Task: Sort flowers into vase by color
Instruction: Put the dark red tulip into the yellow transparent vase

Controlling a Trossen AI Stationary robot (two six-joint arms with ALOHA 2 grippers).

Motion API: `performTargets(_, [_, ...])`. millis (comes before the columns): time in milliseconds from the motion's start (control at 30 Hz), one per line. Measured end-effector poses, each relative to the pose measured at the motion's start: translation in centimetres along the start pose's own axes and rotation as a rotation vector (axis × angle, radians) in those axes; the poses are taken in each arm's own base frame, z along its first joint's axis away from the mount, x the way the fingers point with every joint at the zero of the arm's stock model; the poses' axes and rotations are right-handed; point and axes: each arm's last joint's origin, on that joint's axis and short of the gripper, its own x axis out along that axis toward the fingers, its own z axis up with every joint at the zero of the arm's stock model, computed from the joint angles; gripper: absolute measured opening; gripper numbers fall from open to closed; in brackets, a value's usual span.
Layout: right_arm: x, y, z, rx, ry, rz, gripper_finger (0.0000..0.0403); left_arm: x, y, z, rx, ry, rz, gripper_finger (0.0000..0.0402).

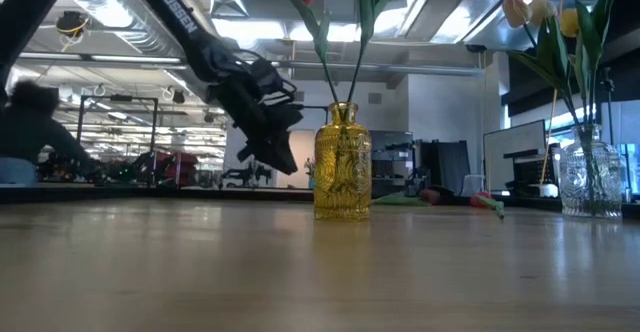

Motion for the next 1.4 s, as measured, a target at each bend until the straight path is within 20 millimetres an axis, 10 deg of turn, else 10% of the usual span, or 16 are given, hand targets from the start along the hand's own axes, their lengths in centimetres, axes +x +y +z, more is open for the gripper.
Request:
performTargets(400, [0.5, 0.5, -0.1, -0.010, 0.010, -0.001, 0.0271, 4.8, -2.4, -3.3, 0.267, 0.134, 0.082, 0.0140])
performTargets(867, [0.8, 1.9, 0.5, 0.025, 0.032, 0.220, 0.0271, 4.5, -4.5, -5.3, 0.288, 0.298, 0.277, 0.0003])
performTargets(1167, [2.4, 3.7, 0.1, -0.050, 0.105, 0.270, 0.0271, -0.3, -10.5, -10.0, 0.149, 0.543, 0.316, 0.0001])
performTargets(1400, [3.6, 5.1, -0.3, -0.047, 0.172, 0.330, 0.0271, -7.2, -14.3, -17.8, 0.031, 0.632, 0.261, 0.0000])
